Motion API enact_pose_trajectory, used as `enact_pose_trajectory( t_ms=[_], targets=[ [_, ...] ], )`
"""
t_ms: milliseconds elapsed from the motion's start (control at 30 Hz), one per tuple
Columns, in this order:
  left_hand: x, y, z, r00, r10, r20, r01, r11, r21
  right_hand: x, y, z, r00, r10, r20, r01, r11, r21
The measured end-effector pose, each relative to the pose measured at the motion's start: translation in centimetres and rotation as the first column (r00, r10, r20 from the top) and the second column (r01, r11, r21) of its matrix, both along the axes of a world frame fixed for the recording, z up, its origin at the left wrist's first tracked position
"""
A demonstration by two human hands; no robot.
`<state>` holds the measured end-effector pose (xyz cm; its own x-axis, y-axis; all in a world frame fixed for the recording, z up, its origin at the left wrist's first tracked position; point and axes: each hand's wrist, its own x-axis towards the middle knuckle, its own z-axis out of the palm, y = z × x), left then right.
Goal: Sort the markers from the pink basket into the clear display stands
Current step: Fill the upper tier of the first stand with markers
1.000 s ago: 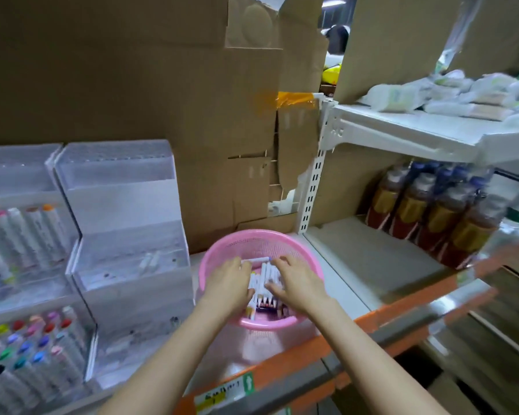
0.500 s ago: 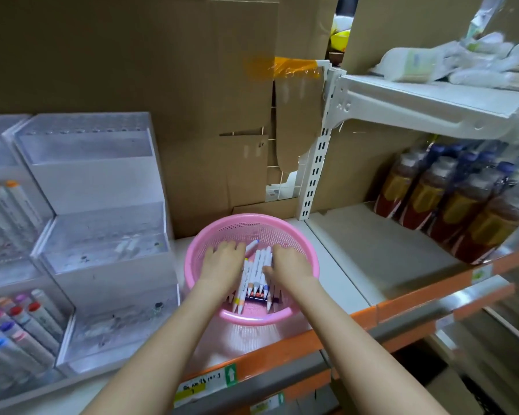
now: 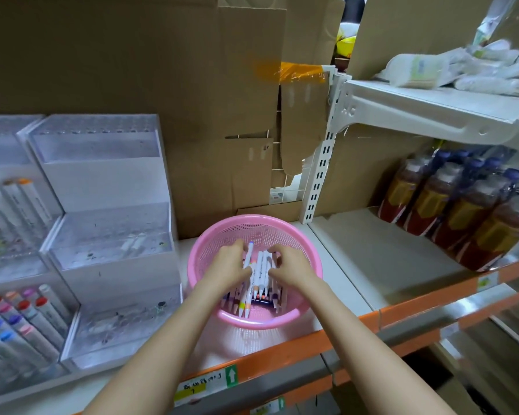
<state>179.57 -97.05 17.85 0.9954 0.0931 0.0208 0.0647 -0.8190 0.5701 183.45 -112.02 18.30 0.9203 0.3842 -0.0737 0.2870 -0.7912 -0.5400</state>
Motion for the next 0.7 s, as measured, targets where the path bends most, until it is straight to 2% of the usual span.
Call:
enact_pose_trajectory(
  t_ms=[100, 200, 433, 533, 700],
  targets=[
    [-0.2, 0.0, 0.3, 1.0, 0.021, 0.004, -0.02, 0.992, -0.123, -0.1, -0.1, 0.0, 1.0, 0.002, 0.014, -0.003, 0.998, 0.07],
    [-0.5, 0.2, 0.7, 0.997, 0.022, 0.073, -0.007, 0.979, -0.205, -0.2, -0.2, 0.3, 1.0, -0.017, -0.007, 0.017, 0.984, 0.177],
    [-1.7, 1.0, 2.9, 0.975, 0.021, 0.22, 0.033, 0.971, -0.236, -0.8, -0.2, 1.9, 0.997, -0.021, 0.073, -0.007, 0.934, 0.356],
    [-3.0, 2.0, 5.0, 0.941, 0.026, 0.336, 0.054, 0.973, -0.225, -1.7, 1.1, 3.7, 0.996, -0.026, 0.089, -0.018, 0.888, 0.459],
    [-6.4, 5.1, 10.0, 0.87, 0.04, 0.492, 0.062, 0.98, -0.189, -4.0, 5.6, 8.1, 0.977, 0.074, 0.198, -0.177, 0.798, 0.576]
  ],
)
